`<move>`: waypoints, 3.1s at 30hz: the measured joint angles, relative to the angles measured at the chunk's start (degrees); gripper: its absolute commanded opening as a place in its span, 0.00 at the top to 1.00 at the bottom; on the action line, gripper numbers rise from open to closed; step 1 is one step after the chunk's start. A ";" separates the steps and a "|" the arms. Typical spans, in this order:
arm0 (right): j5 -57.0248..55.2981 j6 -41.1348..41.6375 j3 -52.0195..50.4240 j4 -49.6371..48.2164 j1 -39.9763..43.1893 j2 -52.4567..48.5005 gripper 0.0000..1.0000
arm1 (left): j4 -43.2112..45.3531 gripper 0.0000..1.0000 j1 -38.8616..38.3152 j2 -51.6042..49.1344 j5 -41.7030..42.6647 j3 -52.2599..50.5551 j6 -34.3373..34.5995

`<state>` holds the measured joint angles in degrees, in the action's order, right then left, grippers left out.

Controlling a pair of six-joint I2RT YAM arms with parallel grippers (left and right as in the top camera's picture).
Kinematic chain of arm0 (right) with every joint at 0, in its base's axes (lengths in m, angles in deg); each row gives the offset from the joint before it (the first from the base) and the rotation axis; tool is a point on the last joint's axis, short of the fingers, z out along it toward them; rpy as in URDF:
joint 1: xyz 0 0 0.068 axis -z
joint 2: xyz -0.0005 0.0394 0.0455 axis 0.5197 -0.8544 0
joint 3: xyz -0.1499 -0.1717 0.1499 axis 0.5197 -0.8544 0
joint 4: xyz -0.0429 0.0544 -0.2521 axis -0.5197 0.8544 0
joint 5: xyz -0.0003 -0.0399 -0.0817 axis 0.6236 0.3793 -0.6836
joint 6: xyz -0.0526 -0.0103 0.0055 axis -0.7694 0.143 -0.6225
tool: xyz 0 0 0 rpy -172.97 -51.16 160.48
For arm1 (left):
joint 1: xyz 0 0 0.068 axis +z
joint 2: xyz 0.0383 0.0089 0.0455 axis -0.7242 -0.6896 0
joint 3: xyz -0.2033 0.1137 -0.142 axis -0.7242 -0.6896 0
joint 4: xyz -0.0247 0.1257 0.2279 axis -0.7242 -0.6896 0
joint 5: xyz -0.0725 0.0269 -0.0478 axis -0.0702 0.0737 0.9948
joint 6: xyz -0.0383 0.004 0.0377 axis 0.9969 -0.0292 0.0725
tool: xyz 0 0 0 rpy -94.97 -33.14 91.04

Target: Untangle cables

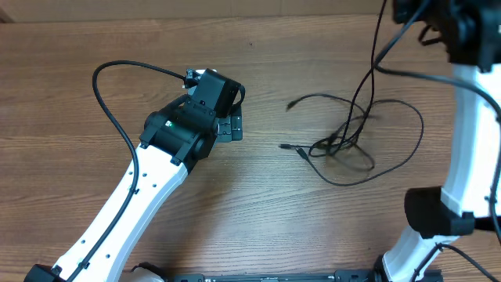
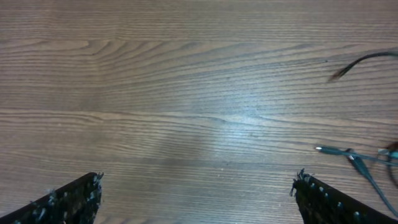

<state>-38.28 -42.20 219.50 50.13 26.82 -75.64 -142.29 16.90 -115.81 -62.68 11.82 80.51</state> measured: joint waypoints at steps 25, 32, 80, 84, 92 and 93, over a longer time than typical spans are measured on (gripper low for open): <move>0.46 4.26 0.70 -1.79 0.00 9.16 0.96 | 16.37 0.00 -6.29 -18.95 42.23 -0.09 -33.55; 3.54 4.24 0.81 -1.68 0.00 11.34 0.96 | 21.81 0.00 -10.54 -20.15 43.47 -0.17 -44.57; 1.60 4.68 0.81 7.26 -0.02 15.58 0.96 | 42.93 0.96 -9.53 -32.50 12.63 -0.33 -48.70; -5.86 5.95 0.81 7.39 -0.02 15.58 0.96 | 40.17 0.96 -7.39 -28.33 0.70 -0.48 -44.68; -19.56 9.60 0.81 8.31 1.66 15.58 0.96 | 37.66 0.88 1.66 -7.87 -8.94 -0.68 -39.93; -20.39 9.97 0.81 8.31 2.45 15.58 0.96 | 37.59 0.88 2.95 -5.53 -9.42 -0.68 -39.76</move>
<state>-58.67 -32.23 220.31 58.44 29.27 -60.05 -104.70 19.85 -121.34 -72.10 11.14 40.75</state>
